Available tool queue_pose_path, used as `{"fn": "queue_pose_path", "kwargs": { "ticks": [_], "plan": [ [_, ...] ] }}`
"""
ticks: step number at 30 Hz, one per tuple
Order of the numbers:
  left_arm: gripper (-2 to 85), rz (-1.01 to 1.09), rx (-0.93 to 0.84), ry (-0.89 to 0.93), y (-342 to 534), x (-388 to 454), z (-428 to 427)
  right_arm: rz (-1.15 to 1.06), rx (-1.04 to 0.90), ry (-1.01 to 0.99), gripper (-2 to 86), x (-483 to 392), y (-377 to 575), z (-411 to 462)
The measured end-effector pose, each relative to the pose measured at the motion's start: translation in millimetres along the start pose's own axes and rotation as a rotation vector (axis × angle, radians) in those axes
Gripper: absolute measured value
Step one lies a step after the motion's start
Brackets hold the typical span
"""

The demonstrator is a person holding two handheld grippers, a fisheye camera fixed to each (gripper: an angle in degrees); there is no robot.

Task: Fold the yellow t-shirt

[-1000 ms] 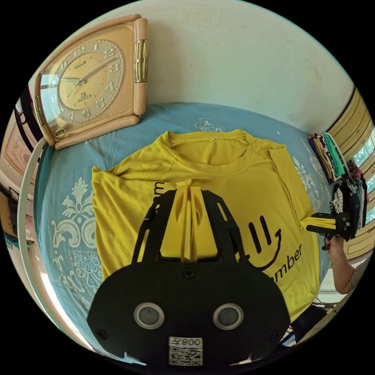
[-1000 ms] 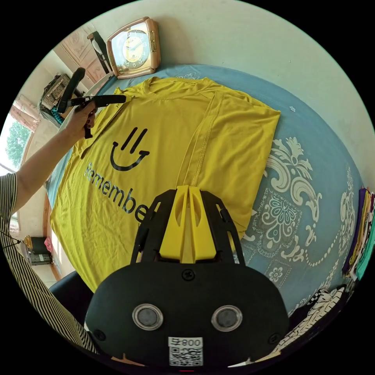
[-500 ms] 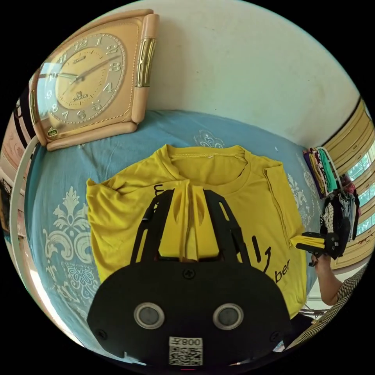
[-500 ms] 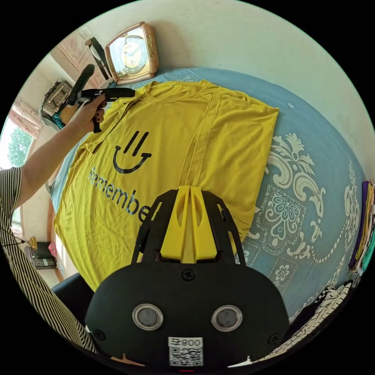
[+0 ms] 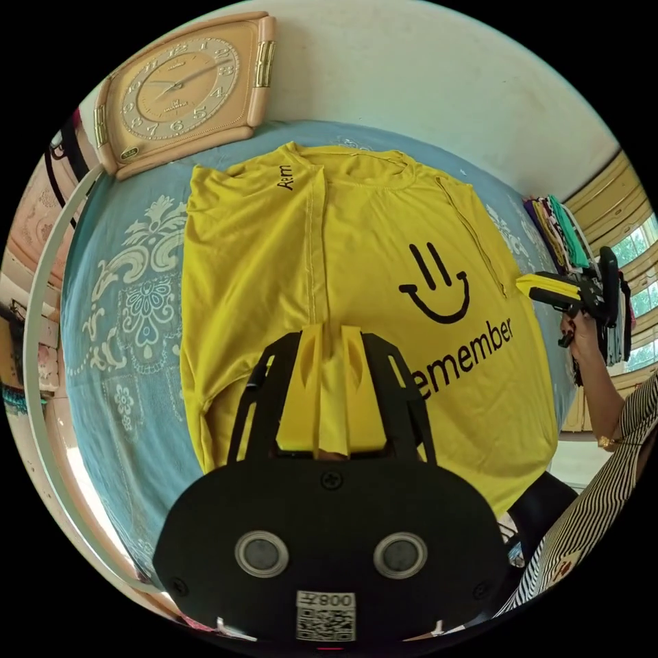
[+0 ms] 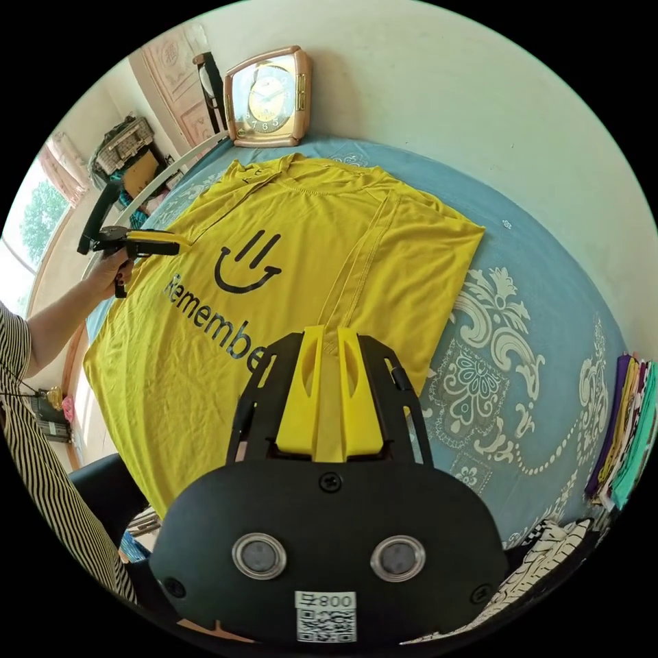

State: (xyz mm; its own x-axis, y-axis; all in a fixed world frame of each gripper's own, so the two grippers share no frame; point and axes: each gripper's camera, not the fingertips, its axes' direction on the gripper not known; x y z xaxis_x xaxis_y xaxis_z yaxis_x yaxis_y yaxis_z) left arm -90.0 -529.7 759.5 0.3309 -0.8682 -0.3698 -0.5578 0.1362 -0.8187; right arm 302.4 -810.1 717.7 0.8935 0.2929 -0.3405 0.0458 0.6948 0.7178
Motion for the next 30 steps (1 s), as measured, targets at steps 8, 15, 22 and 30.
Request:
{"fn": "queue_pose_path", "kwargs": {
  "ticks": [8,15,22,30],
  "plan": [
    [0.7,-0.074,0.083,0.121,50.5,-9.7,-34.1,-0.076,-0.093,0.022,2.8,-11.3,17.2,33.3],
    [0.3,-0.079,0.064,0.144,99.5,-15.8,-31.8,-0.136,-0.118,0.085,1.3,-20.2,37.5,53.4],
    [0.4,-0.137,0.115,0.184,165.4,-35.0,-53.2,-0.123,-0.075,0.056,0.8,-7.0,67.1,69.7],
    [2.6,-0.189,0.194,0.214,285.7,-50.0,-126.8,0.085,0.033,-0.119,0.7,42.1,155.1,37.2]
  ]
}}
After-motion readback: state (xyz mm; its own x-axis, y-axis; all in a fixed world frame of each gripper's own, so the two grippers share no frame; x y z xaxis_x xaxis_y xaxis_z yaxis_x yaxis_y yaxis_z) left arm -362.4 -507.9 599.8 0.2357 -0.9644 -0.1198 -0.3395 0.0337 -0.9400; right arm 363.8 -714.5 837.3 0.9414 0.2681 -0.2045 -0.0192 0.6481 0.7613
